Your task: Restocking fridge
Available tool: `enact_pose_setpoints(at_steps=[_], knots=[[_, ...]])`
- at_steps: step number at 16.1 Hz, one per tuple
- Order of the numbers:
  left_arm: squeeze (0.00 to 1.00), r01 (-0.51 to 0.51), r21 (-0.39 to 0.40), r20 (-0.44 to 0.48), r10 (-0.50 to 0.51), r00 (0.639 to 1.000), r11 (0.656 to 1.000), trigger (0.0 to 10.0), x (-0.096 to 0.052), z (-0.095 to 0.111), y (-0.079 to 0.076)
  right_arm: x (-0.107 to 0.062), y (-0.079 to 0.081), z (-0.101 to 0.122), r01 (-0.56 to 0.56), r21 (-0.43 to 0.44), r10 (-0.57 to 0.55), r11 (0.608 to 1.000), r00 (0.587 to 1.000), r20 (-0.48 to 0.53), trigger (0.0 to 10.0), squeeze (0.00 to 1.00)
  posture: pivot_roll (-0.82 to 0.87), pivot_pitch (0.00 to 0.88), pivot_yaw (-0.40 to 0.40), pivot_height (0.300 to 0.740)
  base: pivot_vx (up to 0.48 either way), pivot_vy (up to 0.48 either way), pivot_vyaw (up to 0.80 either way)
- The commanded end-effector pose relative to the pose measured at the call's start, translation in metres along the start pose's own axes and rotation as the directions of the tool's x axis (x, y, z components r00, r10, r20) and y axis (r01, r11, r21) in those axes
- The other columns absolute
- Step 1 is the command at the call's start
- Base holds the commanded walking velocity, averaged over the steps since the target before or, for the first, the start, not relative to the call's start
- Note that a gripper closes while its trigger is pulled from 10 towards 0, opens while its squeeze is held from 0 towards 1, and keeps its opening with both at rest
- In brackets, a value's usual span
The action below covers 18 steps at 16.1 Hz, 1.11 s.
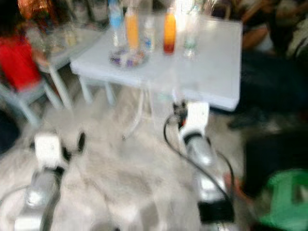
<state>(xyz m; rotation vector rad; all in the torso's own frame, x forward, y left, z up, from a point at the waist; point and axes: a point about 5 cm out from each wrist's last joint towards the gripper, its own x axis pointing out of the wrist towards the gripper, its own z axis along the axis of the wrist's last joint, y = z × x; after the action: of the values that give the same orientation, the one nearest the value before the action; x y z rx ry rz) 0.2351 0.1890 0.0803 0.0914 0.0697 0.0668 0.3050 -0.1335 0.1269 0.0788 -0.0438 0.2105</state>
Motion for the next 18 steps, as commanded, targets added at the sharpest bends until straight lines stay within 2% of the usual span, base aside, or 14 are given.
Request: enact_pose_setpoints(at_steps=[1, 4, 6, 10, 12, 14, 18], knots=[[0.0, -0.019, 0.007, 0.004, 0.019, 1.0, 1.0, 10.0, 0.0, 0.0, 0.002, 0.001, 0.004, 0.004, -0.047, -0.015, 0.047, 0.999, 0.999, 0.026, 10.0, 0.0, 0.01, 0.0, 0.027, 0.74, 0.0, 0.0, 0.0], [0.0, -0.056, -0.004, -0.001, 0.056, 0.998, 0.998, 10.0, -0.005, -0.003, 0.004, 0.001, 0.008, 0.004, -0.104, -0.067, 0.107, 0.992, 0.993, 0.046, 10.0, 0.0, 0.01, 0.0, 0.041, 0.74, 0.0, 0.0, 0.71], [0.0, -0.043, 0.003, -0.008, 0.043, 0.999, 0.999, 10.0, -0.008, -0.006, 0.002, 0.0, 0.01, 0.001, -0.113, -0.044, 0.115, 0.993, 0.992, 0.041, 10.0, 0.0, 0.01, 0.0, 0.044, 0.74, 0.0, 0.0, 0.73], [0.0, -0.04, -0.035, -0.027, 0.039, 0.999, 0.999, 10.0, -0.003, -0.016, -0.005, -0.003, 0.021, -0.01, -0.144, -0.002, 0.144, 0.99, 0.989, 0.027, 10.0, 0.0, -0.01, 0.0, 0.024, 0.74, 0.0, 0.0, 0.73], [0.0, -0.016, -0.032, -0.005, 0.016, 1.0, 0.999, 10.0, 0.001, -0.007, -0.012, -0.003, 0.022, -0.008, -0.16, -0.011, 0.16, 0.987, 0.987, 0.035, 10.0, 0.0, -0.01, 0.0, 0.027, 0.74, 0.0, 0.0, 0.73], [0.0, -0.014, -0.035, 0.013, 0.015, 1.0, 0.999, 10.0, 0.003, -0.001, -0.012, -0.004, 0.022, -0.007, -0.172, -0.022, 0.173, 0.985, 0.984, 0.039, 10.0, 0.0, -0.01, 0.0, 0.024, 0.74, 0.0, 0.0, 0.73], [0.0, -0.018, -0.029, 0.014, 0.018, 1.0, 0.999, 10.0, 0.001, -0.004, -0.009, -0.006, 0.027, -0.007, -0.196, -0.041, 0.198, 0.98, 0.979, 0.043, 10.0, 0.0, -0.01, 0.0, 0.03, 0.74, 0.0, 0.0, 0.73]])
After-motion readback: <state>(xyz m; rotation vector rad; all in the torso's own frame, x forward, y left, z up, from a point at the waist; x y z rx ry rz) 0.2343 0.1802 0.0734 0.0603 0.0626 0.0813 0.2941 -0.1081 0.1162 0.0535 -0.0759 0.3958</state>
